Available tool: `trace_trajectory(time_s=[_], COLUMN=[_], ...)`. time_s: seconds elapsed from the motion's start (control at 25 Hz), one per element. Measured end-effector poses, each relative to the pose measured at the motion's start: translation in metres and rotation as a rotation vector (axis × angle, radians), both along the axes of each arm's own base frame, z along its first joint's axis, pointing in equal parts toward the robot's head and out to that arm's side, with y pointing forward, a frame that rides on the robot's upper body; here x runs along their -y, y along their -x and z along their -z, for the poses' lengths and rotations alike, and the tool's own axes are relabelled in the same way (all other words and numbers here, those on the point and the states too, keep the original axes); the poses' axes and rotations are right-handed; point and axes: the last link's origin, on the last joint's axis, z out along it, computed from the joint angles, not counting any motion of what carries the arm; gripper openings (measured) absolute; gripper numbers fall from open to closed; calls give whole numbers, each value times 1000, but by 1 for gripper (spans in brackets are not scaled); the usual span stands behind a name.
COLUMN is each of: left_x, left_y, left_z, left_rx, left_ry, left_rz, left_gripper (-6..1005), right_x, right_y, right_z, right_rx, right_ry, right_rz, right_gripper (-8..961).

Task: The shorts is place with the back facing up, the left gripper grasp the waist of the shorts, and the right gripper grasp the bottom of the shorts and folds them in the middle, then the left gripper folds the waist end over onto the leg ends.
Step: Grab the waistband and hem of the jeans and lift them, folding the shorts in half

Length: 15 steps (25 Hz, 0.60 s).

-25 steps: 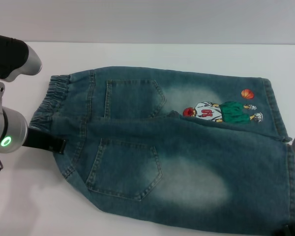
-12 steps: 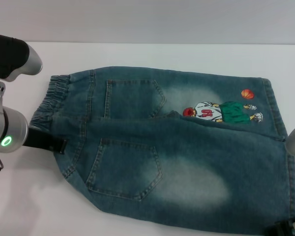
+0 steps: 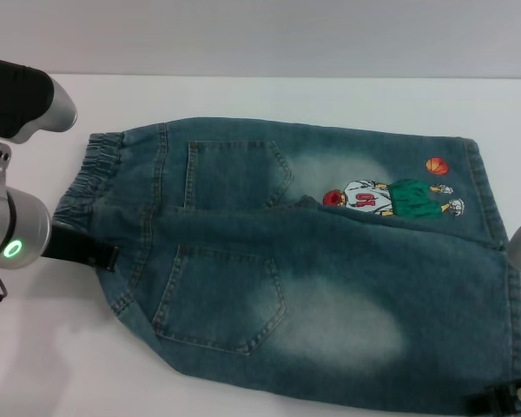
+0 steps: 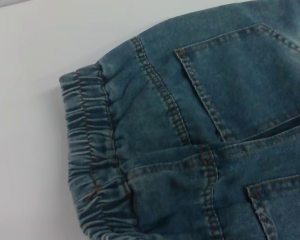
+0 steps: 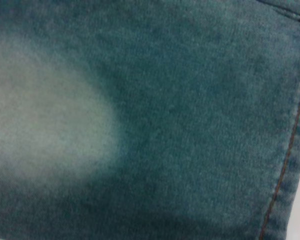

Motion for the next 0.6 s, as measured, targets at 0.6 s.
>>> trace_trajectory(time_s=[0.6], left_x=[-2], left_y=[-2], left_z=[0], left_rx=[1], left_ry=[-2], left_rz=[9], left_gripper=[3], right_x=[3], right_y=[-2], right_z=[-1], right_rx=[16], right_ry=[20], right_rz=[21], right_gripper=[744])
